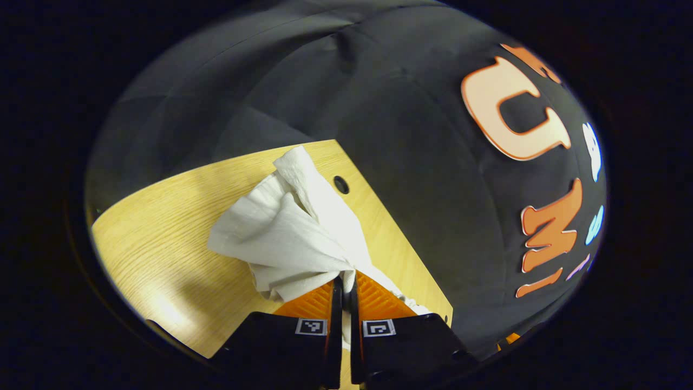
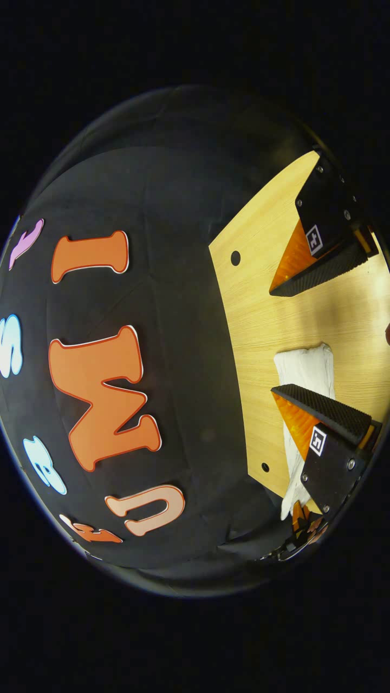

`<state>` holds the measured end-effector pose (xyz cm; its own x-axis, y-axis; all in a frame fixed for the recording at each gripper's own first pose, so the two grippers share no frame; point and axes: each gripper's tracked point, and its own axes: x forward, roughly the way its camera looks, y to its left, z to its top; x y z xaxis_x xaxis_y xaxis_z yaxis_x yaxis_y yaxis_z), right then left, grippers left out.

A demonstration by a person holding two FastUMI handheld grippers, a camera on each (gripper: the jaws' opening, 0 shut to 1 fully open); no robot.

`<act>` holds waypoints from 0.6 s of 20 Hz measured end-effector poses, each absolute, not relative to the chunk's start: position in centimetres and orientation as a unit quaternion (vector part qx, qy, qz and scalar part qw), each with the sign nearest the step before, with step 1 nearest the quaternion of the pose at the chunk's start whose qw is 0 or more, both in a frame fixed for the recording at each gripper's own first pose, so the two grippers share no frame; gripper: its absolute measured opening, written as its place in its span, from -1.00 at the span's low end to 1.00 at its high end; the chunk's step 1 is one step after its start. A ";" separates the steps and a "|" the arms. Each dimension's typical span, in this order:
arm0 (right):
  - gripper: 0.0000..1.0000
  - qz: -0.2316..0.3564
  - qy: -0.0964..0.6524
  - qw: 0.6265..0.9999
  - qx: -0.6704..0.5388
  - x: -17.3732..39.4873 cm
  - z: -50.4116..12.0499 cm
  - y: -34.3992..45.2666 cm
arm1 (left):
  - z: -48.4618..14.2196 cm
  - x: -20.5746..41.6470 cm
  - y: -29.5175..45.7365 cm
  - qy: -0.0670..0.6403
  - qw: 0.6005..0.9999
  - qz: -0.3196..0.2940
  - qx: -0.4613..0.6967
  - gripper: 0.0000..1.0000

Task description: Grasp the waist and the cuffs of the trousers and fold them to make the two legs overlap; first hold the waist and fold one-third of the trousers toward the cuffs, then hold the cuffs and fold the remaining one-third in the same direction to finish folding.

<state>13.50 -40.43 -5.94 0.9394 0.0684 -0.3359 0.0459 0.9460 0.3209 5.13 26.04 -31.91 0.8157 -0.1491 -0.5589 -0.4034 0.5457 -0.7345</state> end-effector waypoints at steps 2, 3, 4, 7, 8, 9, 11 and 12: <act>0.96 0.004 0.170 0.972 0.163 13.4 -5.9 -41.3 | -29.6 6.3 24.6 0.286 0.846 0.060 -0.447 -0.79; 0.97 0.003 0.168 0.972 0.163 13.4 -6.0 -41.8 | -28.6 6.9 23.7 0.283 0.854 0.050 -0.433 -0.79; 0.97 0.001 0.165 0.973 0.161 13.4 -5.9 -42.4 | -27.5 7.6 23.0 0.280 0.864 0.042 -0.417 -0.79; 0.97 -0.001 0.161 0.974 0.159 13.3 -6.1 -43.7 | -24.7 9.3 20.1 0.270 0.882 0.015 -0.385 -0.79; 0.96 -0.001 0.160 0.974 0.159 13.2 -6.2 -44.0 | -23.9 9.8 19.1 0.269 0.887 0.006 -0.375 -0.79; 0.97 -0.002 0.160 0.974 0.158 13.2 -6.4 -44.5 | -23.5 10.1 18.3 0.268 0.892 0.000 -0.363 -0.80; 0.97 -0.003 0.160 0.975 0.157 13.1 -6.7 -45.2 | -22.5 11.0 16.1 0.272 0.897 -0.015 -0.347 -0.80; 0.97 -0.001 0.160 0.974 0.158 13.0 -6.8 -45.5 | -22.0 11.3 15.0 0.275 0.901 -0.022 -0.336 -0.80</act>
